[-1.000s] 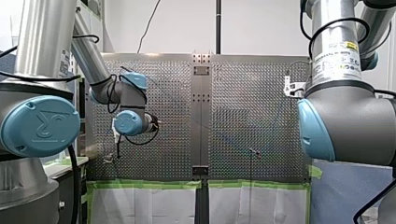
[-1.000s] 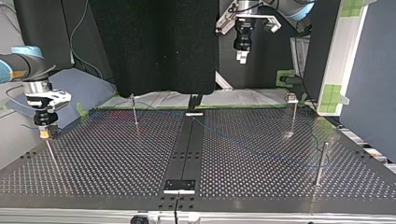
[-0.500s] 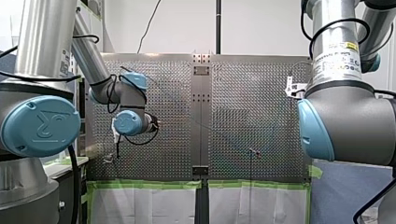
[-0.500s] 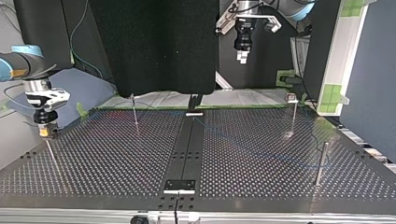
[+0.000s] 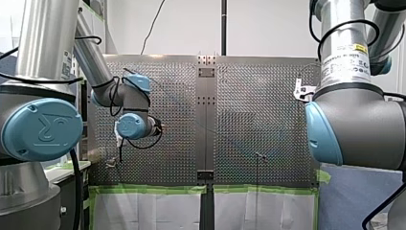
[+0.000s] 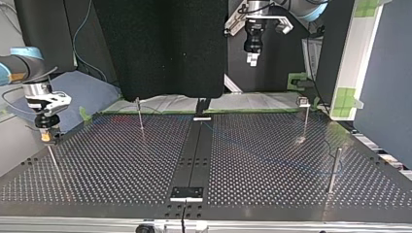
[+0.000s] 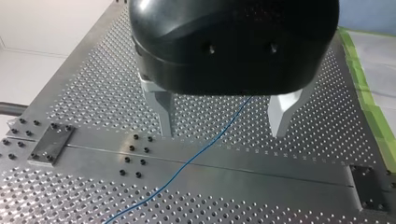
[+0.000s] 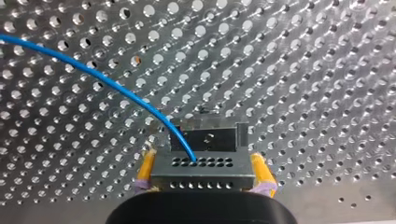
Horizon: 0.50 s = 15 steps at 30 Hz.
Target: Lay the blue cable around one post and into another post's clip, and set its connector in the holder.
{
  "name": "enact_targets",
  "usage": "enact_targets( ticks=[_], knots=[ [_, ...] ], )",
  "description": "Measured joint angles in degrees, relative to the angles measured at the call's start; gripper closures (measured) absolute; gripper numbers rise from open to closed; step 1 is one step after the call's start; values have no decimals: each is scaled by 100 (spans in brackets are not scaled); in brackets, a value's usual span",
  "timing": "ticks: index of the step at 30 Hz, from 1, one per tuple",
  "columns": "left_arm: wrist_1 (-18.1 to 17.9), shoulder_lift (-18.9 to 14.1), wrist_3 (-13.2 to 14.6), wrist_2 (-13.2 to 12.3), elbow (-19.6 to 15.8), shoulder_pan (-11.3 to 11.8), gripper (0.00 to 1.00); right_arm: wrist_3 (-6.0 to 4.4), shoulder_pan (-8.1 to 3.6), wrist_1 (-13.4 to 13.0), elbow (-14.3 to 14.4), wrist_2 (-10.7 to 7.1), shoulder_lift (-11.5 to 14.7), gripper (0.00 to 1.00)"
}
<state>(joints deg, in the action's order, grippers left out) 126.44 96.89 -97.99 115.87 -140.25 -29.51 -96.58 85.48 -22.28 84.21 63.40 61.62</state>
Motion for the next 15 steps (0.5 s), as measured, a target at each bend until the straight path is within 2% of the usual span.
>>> enact_targets(
  ticks=[11, 15],
  knots=[
    [22, 4, 6, 9, -4, 9, 0, 148, -49, 65, -116, -351, -32, 100],
    [12, 3, 8, 10, -3, 11, 0, 175, -58, 53, -128, -421, -41, 100]
  ],
)
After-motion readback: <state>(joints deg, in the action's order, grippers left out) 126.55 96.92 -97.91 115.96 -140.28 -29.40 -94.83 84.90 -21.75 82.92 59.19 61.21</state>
